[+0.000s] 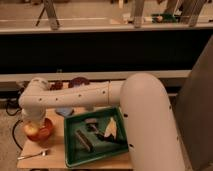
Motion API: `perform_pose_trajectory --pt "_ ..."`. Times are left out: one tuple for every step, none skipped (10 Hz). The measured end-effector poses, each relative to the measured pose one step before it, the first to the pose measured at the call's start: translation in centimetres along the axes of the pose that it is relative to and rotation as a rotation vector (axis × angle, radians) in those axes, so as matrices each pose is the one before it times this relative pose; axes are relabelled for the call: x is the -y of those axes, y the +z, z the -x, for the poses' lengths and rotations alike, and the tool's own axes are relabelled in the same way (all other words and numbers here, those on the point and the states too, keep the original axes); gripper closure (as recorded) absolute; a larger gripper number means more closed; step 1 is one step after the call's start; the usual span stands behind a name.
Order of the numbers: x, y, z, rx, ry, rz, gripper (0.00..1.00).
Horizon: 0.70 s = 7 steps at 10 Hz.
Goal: Place apple in red bowl
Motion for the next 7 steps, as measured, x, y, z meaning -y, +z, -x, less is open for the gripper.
perform_pose_trajectory --pt "0.045 0.116 -0.173 0.01271 0.00321 0.00727 1.0" --pt "-0.045 0.199 -0.135 0.02057 0.00243 0.00509 1.0" --pt "0.053 0.23 -0.054 0.03609 -0.00431 -0.00373 0.99" --pt "-0.041 0.363 -0.083 0.05728 -0.00353 -0.00342 0.95" --pt "-0.081 0.234 -0.145 0.05603 0.00019 -0.00376 0.85" --pt "-0.249 -0.143 -0.069 0.02307 0.00387 -0.00053 0.75" --pt "-0.258 -0.444 -0.232 -0.01822 0.00407 -0.00072 0.65"
